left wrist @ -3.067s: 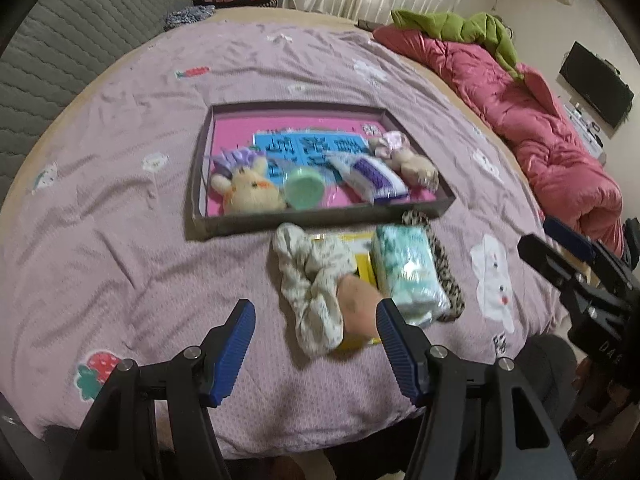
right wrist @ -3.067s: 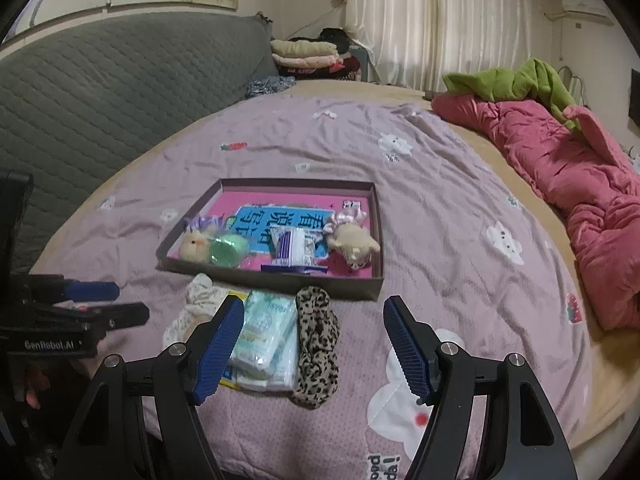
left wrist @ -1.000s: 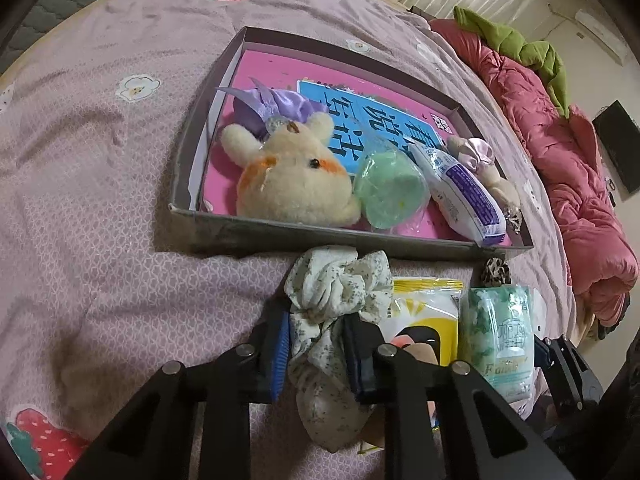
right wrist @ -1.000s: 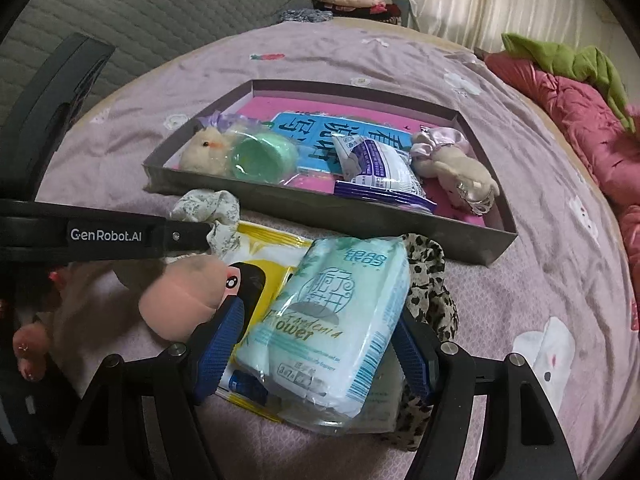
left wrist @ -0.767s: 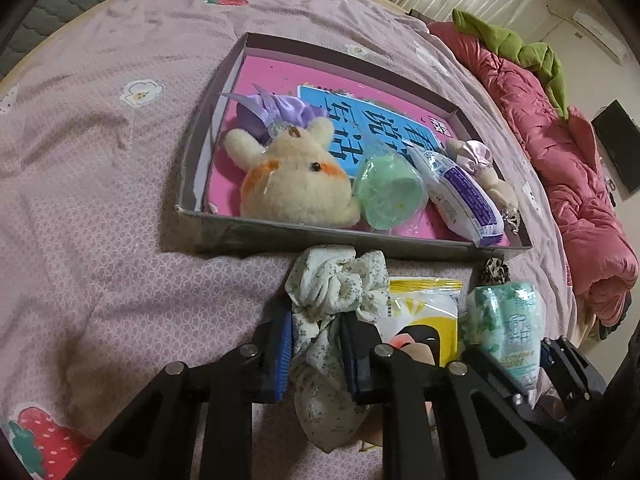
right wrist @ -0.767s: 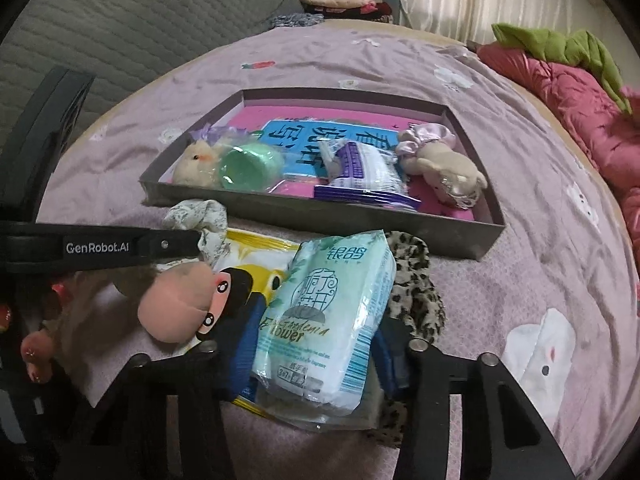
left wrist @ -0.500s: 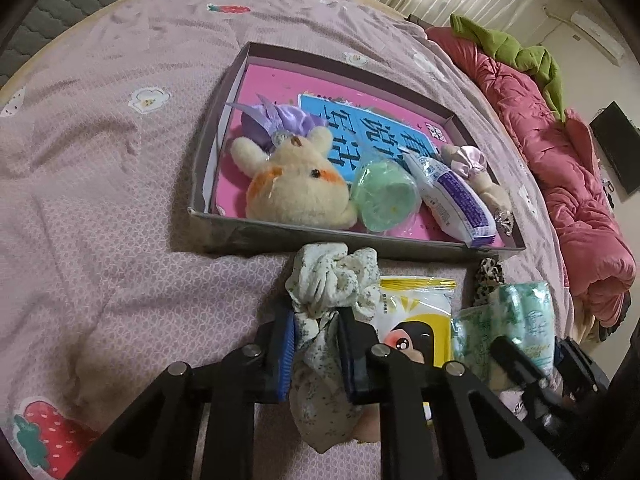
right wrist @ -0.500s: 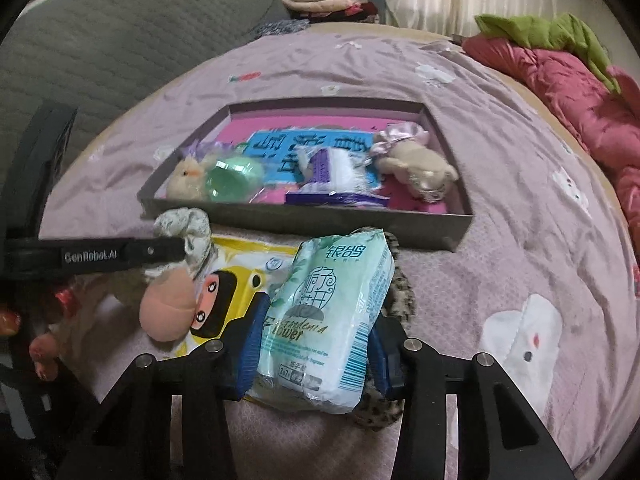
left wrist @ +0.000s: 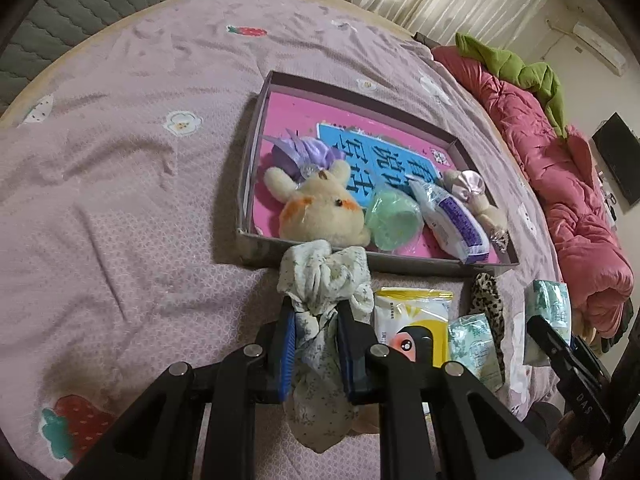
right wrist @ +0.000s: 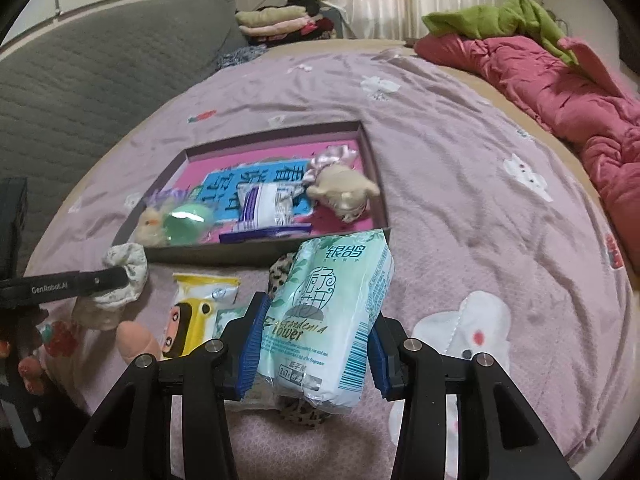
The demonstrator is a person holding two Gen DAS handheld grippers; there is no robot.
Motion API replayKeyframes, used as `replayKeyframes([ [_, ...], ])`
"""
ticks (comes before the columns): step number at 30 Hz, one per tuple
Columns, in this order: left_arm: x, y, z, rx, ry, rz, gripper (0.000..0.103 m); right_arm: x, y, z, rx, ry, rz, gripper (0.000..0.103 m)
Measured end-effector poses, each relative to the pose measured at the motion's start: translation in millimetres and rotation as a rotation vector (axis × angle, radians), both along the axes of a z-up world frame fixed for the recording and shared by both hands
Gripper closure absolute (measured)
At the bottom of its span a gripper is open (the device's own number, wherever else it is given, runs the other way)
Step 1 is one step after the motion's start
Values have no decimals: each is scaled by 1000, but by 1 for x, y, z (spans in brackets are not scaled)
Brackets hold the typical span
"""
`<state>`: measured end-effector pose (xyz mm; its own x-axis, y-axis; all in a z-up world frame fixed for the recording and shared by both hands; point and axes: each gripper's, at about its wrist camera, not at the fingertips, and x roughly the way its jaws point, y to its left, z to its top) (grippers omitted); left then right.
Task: Organize soft objects
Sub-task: 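Carry the scrunchie with left tool while right tool carries the tissue pack over the tray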
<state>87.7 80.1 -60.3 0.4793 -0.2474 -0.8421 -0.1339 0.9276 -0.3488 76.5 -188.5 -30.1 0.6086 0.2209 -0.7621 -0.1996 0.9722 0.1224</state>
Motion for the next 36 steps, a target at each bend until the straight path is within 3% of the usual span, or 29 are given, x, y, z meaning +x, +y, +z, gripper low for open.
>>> replayKeyframes([
  [12,-6,-7,39,20,-78,-20,84,-6,7,30,18,-77,32,57],
  [36,13,-27,78,5,-160,-59,85,20,14,56,12,-149,77,57],
])
